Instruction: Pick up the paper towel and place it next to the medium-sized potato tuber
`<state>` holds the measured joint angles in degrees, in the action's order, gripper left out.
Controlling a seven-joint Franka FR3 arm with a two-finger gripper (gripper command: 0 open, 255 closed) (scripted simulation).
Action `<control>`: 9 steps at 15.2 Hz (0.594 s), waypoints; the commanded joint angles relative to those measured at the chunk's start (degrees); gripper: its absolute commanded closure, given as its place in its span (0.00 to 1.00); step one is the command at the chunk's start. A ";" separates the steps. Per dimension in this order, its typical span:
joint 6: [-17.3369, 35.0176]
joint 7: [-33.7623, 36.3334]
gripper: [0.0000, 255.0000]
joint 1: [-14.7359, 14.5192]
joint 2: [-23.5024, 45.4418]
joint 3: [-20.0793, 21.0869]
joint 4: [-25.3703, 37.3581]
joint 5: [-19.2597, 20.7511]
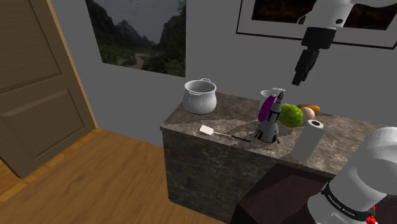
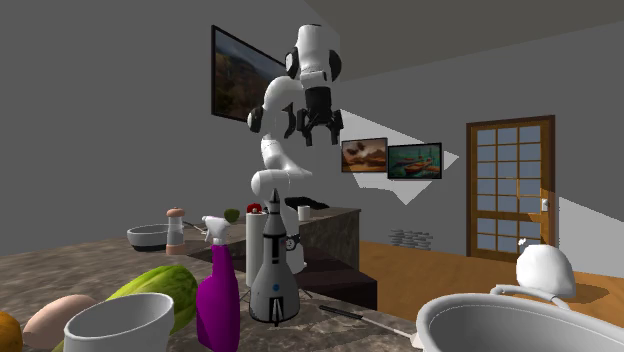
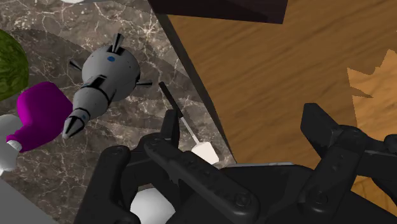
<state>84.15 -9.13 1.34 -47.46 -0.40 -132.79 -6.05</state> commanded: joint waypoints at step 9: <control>6.38 -5.92 0.00 4.06 -4.48 -6.48 -12.60 6.62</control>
<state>89.22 -14.17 4.81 -51.71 -5.92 -143.66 -0.44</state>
